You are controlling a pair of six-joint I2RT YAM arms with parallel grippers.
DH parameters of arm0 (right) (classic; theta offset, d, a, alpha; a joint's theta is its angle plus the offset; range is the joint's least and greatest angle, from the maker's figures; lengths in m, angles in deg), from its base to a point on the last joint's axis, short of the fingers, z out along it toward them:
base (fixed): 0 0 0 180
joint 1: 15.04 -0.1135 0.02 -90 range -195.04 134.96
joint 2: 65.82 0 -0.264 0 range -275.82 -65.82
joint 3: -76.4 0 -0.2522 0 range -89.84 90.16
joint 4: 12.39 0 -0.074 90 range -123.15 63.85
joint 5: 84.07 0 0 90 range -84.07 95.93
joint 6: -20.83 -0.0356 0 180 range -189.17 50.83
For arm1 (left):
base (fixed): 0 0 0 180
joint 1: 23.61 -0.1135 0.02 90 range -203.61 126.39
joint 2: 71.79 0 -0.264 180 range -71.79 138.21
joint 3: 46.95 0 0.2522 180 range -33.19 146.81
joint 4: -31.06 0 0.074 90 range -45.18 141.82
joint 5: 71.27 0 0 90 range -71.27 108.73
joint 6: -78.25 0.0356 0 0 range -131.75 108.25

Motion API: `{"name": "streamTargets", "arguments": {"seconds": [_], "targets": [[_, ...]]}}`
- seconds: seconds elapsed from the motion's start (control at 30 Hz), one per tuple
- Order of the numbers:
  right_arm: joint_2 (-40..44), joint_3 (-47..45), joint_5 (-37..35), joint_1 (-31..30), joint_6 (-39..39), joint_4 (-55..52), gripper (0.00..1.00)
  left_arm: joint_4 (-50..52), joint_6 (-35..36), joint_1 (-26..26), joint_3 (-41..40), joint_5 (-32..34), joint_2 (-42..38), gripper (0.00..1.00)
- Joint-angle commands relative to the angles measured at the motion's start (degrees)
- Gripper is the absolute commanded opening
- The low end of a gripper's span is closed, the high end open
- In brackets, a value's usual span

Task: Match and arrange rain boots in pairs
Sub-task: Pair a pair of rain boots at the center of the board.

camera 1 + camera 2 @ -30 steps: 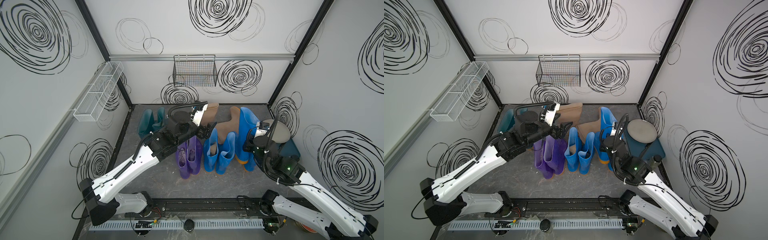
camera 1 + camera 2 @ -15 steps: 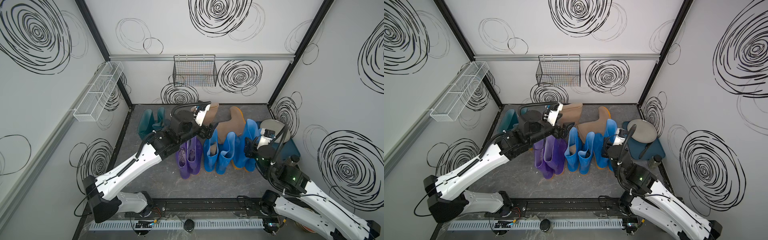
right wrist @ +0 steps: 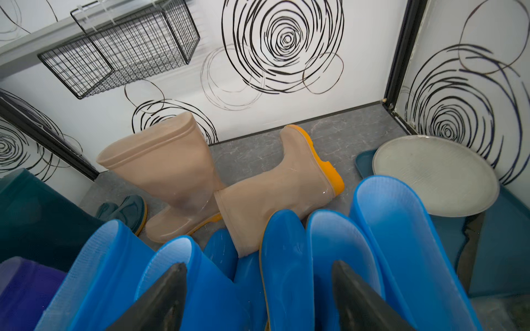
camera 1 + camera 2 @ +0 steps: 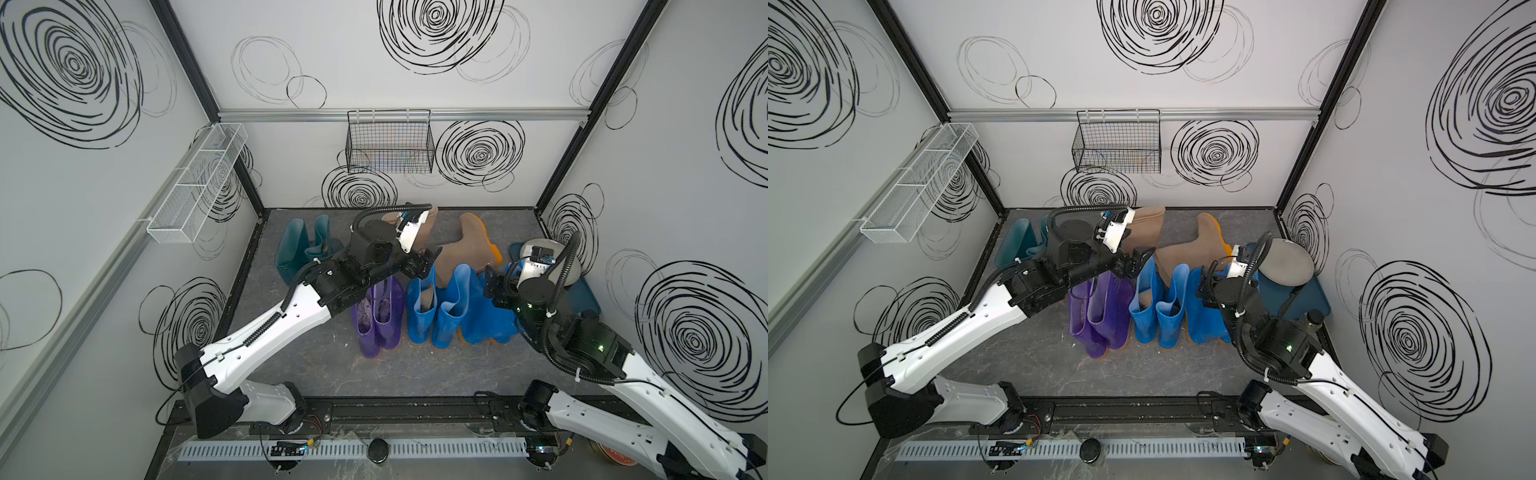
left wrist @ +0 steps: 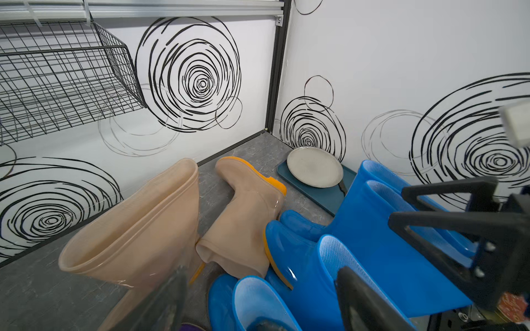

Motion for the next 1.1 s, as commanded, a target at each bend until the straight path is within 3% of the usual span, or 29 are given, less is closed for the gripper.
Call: {"name": "streamTargets", "arguments": {"seconds": [0.0, 0.17, 0.27, 0.47, 0.6, 0.8, 0.93, 0.97, 1.07], "targets": [[-2.92, 6.53, -2.99, -0.4, -0.04, -7.07, 0.84, -0.93, 1.21, 0.22, 2.16, -0.66, 0.29, 0.84], [-7.57, 16.52, -6.17, 0.4, -2.42, -19.92, 0.96, -0.69, 1.44, 0.28, 1.66, -0.43, -0.19, 0.84], [-9.3, 19.8, -4.52, 3.27, -4.65, -27.94, 1.0, -0.54, 1.71, 0.28, 1.43, -0.05, -0.52, 0.84], [-7.96, 16.32, 9.24, 19.95, 1.56, -30.9, 1.0, -0.58, 1.83, 0.15, 1.03, -0.39, -0.68, 0.85], [-7.3, 12.15, 23.69, 31.42, 8.96, -26.03, 1.0, -0.48, 2.0, 0.2, 0.72, -0.27, -1.05, 0.85], [-7.72, 10.15, 32.28, 34.42, 12.63, -20.27, 0.99, -0.82, 1.82, 0.01, -0.36, 0.3, -1.93, 0.85], [-9.18, 8.3, 35.88, 36.61, 14.04, -20.44, 0.87, -1.24, 1.74, -0.23, -1.16, 0.4, -2.29, 0.85], [-9.68, 7.81, 36.38, 37.05, 14.37, -20.64, 0.8, -1.25, 1.74, -0.29, -1.25, 0.4, -2.26, 0.85], [-10.9, 7.38, 37.25, 38.12, 15.31, -21.01, 0.45, -1.21, 1.78, -0.5, -1.34, 0.63, -2.47, 0.85]]}}
